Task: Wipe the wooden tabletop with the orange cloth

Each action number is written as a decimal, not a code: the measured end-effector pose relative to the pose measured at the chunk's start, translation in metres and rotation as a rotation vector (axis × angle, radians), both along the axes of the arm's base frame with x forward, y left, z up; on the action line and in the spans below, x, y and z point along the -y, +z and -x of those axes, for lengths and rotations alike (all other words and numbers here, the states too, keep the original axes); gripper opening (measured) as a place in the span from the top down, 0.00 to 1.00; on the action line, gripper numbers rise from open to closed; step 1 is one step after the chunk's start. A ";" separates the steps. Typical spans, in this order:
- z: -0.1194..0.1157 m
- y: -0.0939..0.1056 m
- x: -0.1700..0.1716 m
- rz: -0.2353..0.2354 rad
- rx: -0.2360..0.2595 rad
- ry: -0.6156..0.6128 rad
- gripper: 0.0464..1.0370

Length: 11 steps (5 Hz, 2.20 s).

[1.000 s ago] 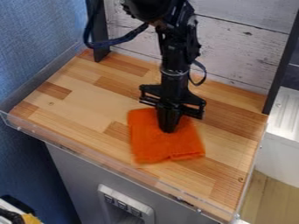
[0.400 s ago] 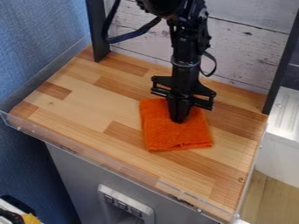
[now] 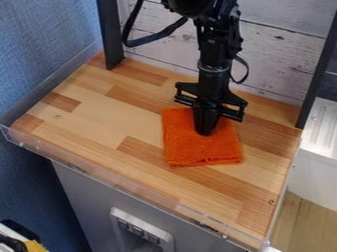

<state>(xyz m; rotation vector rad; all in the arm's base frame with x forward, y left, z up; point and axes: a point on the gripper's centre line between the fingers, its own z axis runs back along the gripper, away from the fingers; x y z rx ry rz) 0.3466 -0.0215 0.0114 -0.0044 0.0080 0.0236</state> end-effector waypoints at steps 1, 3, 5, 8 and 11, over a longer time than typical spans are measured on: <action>-0.006 0.010 0.000 -0.003 -0.011 -0.022 0.81; -0.017 0.034 -0.034 0.003 -0.033 -0.021 0.25; -0.021 0.067 -0.076 0.016 -0.009 -0.019 0.04; -0.014 0.106 -0.117 -0.001 0.065 -0.027 0.04; 0.003 0.108 -0.136 -0.006 0.009 -0.038 0.04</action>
